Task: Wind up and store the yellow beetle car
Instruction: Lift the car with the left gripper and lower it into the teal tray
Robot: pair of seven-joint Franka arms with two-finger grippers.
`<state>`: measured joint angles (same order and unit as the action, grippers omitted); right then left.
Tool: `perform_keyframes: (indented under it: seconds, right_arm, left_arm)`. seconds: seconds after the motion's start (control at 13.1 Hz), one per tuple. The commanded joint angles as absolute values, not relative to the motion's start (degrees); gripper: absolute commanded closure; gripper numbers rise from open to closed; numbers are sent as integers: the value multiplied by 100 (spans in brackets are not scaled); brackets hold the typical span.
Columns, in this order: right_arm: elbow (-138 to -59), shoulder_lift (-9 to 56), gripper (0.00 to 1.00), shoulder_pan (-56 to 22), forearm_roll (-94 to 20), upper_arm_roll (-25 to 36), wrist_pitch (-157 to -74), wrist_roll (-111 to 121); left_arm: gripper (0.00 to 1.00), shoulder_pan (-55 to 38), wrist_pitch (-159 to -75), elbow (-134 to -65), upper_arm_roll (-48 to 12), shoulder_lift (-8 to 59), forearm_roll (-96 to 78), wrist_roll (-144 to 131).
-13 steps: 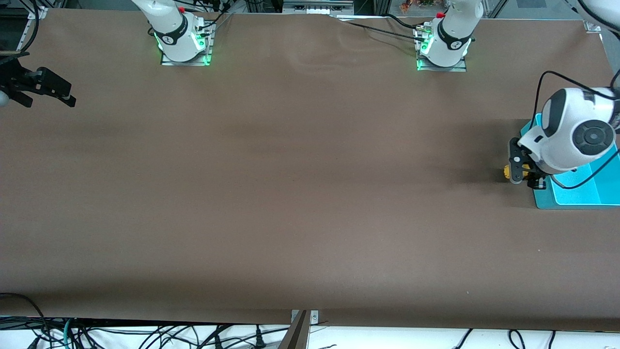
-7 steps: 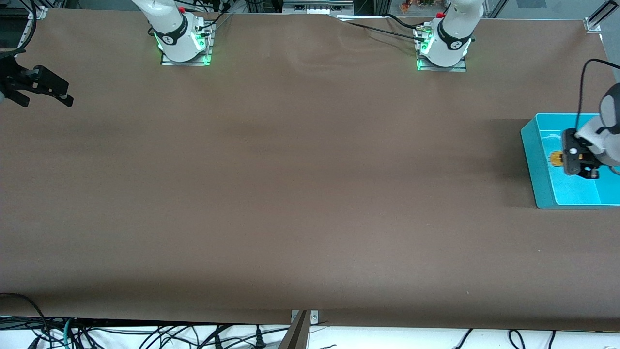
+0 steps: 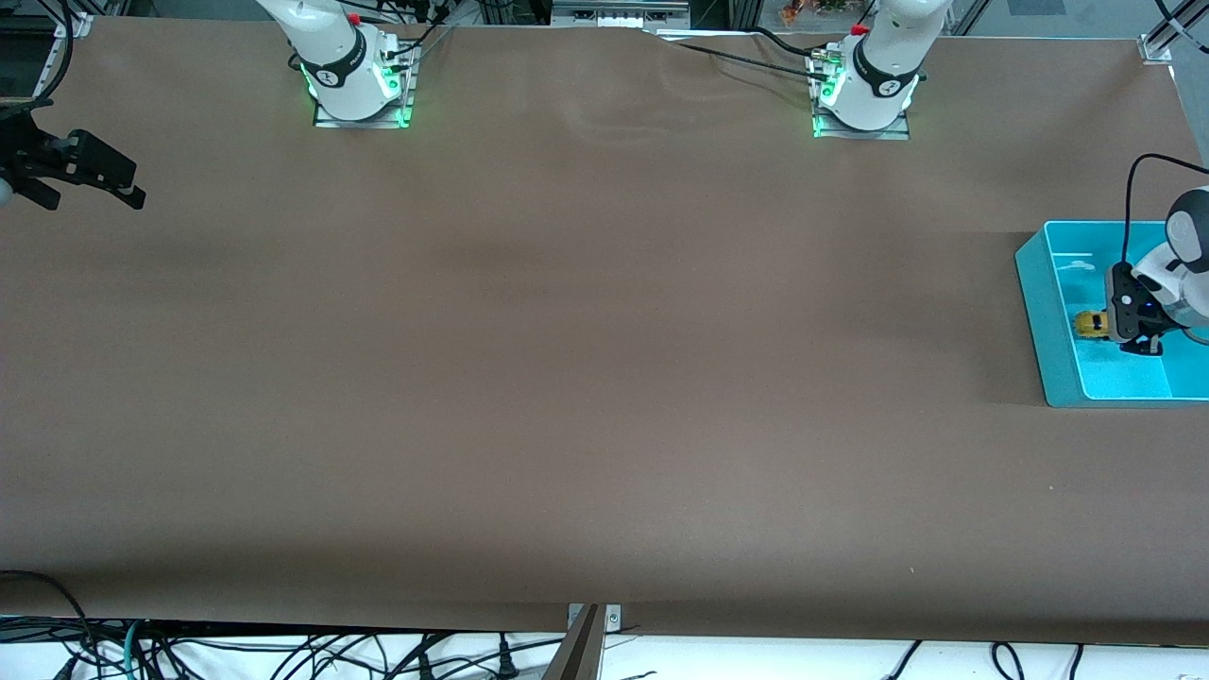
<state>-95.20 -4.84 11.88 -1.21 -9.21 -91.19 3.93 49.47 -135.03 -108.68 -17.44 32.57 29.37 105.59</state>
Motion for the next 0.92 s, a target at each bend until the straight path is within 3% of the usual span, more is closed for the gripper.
perform_keyframes:
  seconds: [0.0, 0.23, 0.46, 0.61, 0.84]
  right_arm:
    - [-9325, -404, 0, 1195, -141, -932, -8974, 325]
    - [-9325, -387, 0, 1186, -141, -940, -8974, 308]
    - [-9325, -369, 0, 1187, -141, -932, -8991, 290]
    - [-9325, -369, 0, 1187, -141, -932, -8982, 290]
    - [-9325, -369, 0, 1187, -141, -932, -8982, 290]
  left_arm:
    - [0, 4913, -13036, -10723, -1950, 2902, 2998, 10600]
    - [0, 4922, -11906, -10644, -2800, 2191, 2936, 10094]
    - [0, 4896, -10155, -9785, -3899, 2100, 2569, 8855]
    - [0, 4494, -9365, -9476, -4252, 2101, 2417, 7715]
    - [0, 3860, -8370, -8704, -4316, 2101, 1621, 6472]
